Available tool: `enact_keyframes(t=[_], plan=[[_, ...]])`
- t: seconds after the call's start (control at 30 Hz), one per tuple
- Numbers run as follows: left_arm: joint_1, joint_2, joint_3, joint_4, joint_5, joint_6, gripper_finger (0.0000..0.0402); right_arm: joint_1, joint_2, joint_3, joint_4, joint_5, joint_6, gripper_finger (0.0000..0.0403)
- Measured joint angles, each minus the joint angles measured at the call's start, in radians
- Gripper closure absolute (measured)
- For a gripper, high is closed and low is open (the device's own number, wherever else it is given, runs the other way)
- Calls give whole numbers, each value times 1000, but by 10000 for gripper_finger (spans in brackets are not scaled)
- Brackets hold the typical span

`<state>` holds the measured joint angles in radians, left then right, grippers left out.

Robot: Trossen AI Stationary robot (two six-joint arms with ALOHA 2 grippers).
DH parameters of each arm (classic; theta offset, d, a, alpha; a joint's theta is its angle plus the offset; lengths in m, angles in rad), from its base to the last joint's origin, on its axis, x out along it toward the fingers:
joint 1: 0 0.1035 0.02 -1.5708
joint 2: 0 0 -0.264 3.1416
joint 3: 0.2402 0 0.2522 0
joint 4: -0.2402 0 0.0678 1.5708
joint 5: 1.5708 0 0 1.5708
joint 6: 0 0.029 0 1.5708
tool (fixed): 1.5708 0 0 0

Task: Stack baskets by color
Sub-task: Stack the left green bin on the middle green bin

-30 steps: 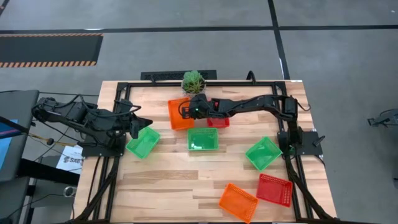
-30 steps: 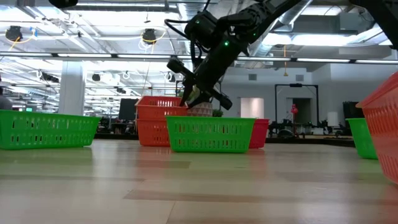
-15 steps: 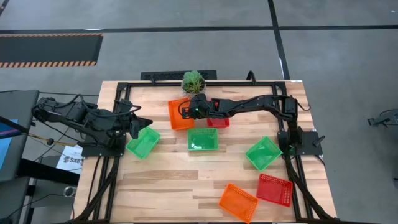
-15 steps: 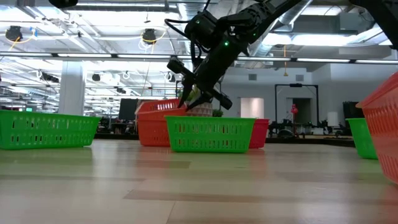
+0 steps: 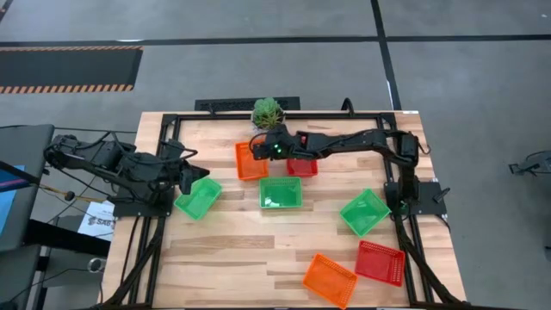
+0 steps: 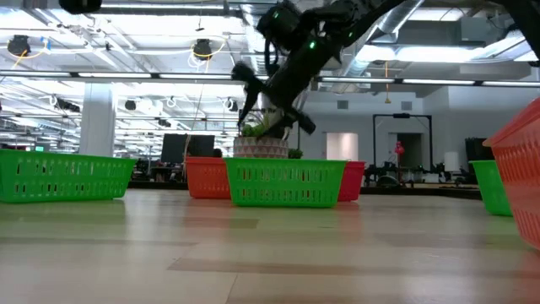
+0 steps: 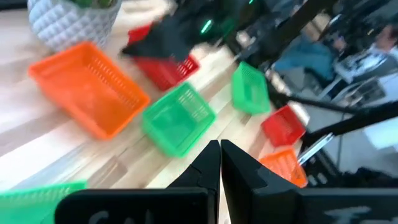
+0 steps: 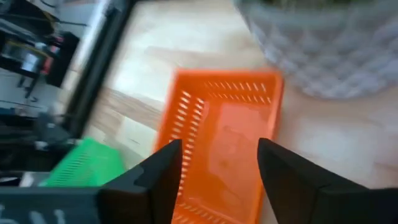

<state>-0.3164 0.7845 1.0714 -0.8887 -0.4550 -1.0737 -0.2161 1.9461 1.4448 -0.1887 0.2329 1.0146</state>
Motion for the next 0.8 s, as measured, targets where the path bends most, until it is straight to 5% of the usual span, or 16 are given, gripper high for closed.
enact_keyframes(t=[0.4,0.8], plan=[[-22,104,-58,-399,84,-236,401,69,-311,0,-302,-8,-174,178],[-51,362,-259,-343,138,-295,401,325,-369,0,-579,148,-56,184]])
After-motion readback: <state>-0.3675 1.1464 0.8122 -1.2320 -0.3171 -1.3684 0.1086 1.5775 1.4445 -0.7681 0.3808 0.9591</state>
